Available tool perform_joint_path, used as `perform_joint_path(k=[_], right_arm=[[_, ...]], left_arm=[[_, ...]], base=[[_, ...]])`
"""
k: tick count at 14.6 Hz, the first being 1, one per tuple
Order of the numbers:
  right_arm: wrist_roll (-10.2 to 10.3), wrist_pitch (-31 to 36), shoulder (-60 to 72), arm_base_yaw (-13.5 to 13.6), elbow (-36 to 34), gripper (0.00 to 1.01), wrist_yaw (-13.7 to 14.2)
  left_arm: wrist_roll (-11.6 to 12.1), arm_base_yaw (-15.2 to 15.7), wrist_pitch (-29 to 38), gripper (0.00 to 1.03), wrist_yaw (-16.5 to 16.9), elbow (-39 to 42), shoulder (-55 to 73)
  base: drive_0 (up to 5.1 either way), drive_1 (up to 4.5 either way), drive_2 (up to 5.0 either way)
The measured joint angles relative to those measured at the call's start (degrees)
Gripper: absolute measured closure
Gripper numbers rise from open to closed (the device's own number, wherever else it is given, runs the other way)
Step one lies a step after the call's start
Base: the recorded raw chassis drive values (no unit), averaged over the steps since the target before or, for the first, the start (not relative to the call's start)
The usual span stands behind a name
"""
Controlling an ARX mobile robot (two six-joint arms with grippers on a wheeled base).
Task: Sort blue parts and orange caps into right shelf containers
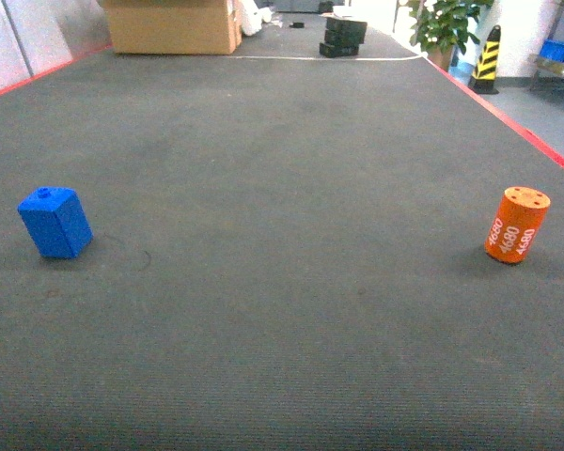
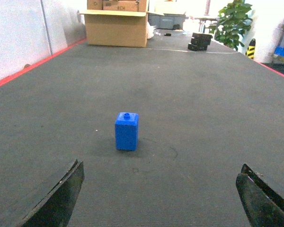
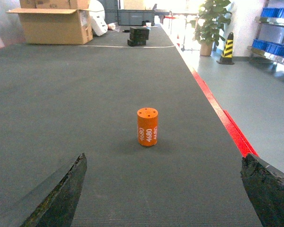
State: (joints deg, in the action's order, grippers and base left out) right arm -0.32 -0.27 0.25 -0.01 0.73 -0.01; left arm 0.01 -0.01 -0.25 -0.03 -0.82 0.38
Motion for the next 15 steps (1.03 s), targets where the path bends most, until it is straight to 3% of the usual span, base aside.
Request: perform_joint_path(k=[4,5,6,8,9,11,15], right_arm=[[0.00,0.00,0.00,0.00,0.00,0.03,0.00],[-0.46,-2.93,1.95,0.87,0.92,0.03,2.36],[-0.79,2.73,11.21,1.44,1.79,0.03,3.80],[-0.81,20.26,32.81,1.64,5.95,0.03,4.31],[-0.83,29.99,46.40,1.86,10.16,0.03,3.69],[-1.05,39.65,68.35,1.38,20.17,0.03,2.67],[-1.11,36.13,97.13,1.51,41.62,0.03,3.28]], left_arm=[[0.00,0.00,0.00,0.05,0.00,0.00,0.00],[0.00,0.00,0.00,0.05,0.00,0.00,0.00],[0.00,0.00,0.00,0.05,0.02,0.00,0.00],[0.00,0.00,-0.02,0.05,0.00,0.00,0.00],[0.00,0.00,0.00,0.05,0.00,0.00,0.00],[0.00,0.00,-0.02,0.05,0.00,0.00,0.00],[0.00,0.00,-0.02,0.05,0.00,0.00,-0.02]], base=[[0.0,0.00,0.0],[0.0,0.00,0.0],[0.0,0.00,0.0],[0.0,0.00,0.0],[0.0,0.00,0.0],[0.0,0.00,0.0],[0.0,0.00,0.0]])
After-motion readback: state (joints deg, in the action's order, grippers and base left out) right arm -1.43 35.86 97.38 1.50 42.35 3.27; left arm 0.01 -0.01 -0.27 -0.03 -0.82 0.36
